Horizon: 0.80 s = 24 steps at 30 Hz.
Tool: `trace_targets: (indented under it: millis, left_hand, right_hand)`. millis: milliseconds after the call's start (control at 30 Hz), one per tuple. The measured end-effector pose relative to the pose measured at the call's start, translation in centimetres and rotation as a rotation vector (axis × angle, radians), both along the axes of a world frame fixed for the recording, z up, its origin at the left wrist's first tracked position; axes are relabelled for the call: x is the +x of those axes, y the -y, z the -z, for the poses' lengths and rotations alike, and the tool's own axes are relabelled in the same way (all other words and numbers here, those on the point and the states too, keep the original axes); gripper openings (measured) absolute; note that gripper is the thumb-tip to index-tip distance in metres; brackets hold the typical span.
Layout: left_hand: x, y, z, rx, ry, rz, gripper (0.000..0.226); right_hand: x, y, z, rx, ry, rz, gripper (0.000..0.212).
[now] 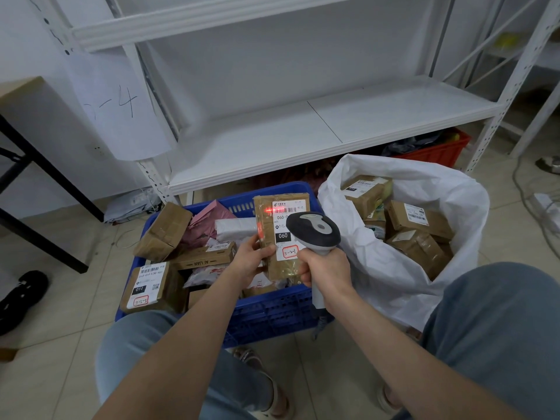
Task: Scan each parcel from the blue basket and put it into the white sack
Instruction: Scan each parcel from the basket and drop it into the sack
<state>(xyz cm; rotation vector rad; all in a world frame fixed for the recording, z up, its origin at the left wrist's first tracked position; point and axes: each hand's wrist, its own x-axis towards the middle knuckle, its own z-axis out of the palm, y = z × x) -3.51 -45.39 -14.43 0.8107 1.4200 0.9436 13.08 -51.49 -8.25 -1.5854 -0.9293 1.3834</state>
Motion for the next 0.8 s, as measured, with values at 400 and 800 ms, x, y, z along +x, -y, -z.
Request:
trace_targets:
  millis: [400,800]
  left_hand:
    - [0.2,-0.3,-0.7,0.003,-0.026,0.031,0.044]
    - [8.5,-9.3,-6.3,0.074,-0.188,0.123,0.030]
  right_hand:
    - [-0.1,-0.8,0.5,-0.010,-0.041,0.004,0.009]
    - [8.4,-9.2,-1.0,0.036,-0.140,0.276,0.036]
